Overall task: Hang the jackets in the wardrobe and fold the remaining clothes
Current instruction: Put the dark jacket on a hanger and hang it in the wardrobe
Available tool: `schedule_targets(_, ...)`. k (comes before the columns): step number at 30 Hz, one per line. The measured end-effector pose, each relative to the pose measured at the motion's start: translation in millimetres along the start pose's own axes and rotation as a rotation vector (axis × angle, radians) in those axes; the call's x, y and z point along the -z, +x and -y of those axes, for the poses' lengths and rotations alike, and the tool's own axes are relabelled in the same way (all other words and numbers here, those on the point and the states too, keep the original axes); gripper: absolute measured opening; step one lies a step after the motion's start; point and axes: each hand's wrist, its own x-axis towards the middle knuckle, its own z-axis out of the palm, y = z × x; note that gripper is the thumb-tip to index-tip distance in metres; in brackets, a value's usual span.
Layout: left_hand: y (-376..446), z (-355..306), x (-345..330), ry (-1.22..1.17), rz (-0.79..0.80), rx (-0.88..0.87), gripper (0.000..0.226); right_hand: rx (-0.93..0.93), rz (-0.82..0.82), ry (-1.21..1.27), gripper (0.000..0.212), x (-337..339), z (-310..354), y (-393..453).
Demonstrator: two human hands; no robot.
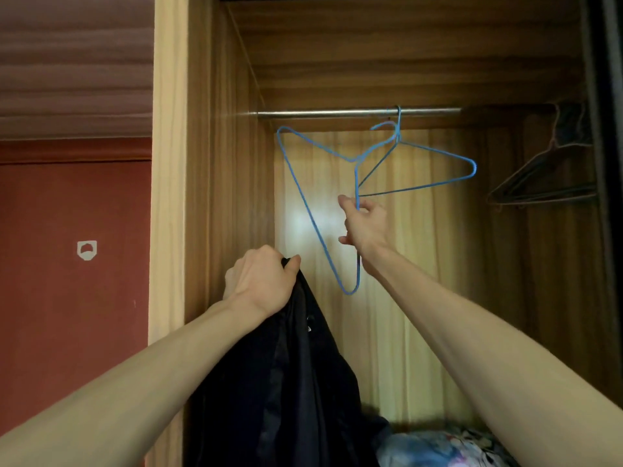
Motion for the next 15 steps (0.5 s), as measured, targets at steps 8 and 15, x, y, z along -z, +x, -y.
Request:
schedule_targets(8,-18.8,-6.2,-2.3,-0.061,-0.01,0.037,0.052,0.021,0.132,-0.164,0.015,42.0,-14.5,-71.9)
schedule_targets(15,-38.8,-1.1,-15.1,-0.206,0.074,0.089,0.055,-0.043,0.13,-0.017,0.032,117.2,-23.0,-142.0)
